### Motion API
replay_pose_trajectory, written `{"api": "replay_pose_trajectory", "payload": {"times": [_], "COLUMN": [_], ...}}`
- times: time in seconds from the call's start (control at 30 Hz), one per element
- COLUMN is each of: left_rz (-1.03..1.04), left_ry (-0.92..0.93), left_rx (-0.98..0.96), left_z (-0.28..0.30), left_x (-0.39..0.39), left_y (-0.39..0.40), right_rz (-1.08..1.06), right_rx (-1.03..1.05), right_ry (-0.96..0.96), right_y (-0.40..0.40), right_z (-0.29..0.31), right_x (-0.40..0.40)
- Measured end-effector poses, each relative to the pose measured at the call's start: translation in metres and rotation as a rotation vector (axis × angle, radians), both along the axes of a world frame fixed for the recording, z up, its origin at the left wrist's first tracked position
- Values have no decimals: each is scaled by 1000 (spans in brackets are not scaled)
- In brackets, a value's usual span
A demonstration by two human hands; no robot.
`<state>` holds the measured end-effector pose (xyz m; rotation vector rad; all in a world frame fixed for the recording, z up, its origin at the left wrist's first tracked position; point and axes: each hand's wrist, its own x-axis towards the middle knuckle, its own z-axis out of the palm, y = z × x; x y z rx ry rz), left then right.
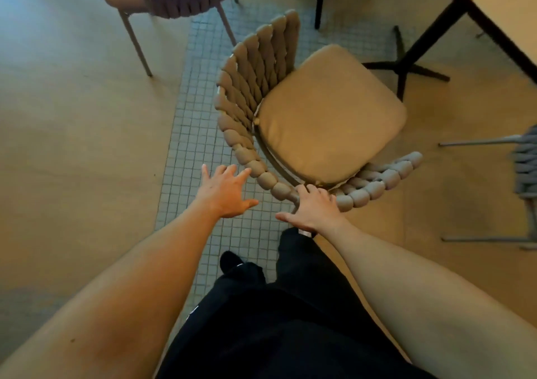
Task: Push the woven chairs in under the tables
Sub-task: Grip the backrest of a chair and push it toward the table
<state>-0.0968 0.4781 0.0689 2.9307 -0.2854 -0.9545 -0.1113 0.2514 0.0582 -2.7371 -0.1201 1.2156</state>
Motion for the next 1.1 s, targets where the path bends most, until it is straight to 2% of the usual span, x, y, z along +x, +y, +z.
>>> {"api": "replay_pose_trajectory", "payload": {"times": [0.4,0.63,0.9,1.0,1.1], "left_rz": [-368,-551,-816,-891,-927], "left_ry": [-21,-19,55,88,35], "left_rx": [19,42,192,206,193], "left_z": [-21,-32,-50,-56,-61], "left_x": [72,121,173,184,195], "left_y": [24,19,25,34,33], "right_rz": [-335,-439,-563,-542,-516], "right_rx": [-10,-18,-88,-151,-189], "right_ry": [-18,26,47,68,38], "right_y": [19,38,69,82,86], "right_z": [-9,-16,-29,-35,-46], "right_x": [11,15,31,31,35]}}
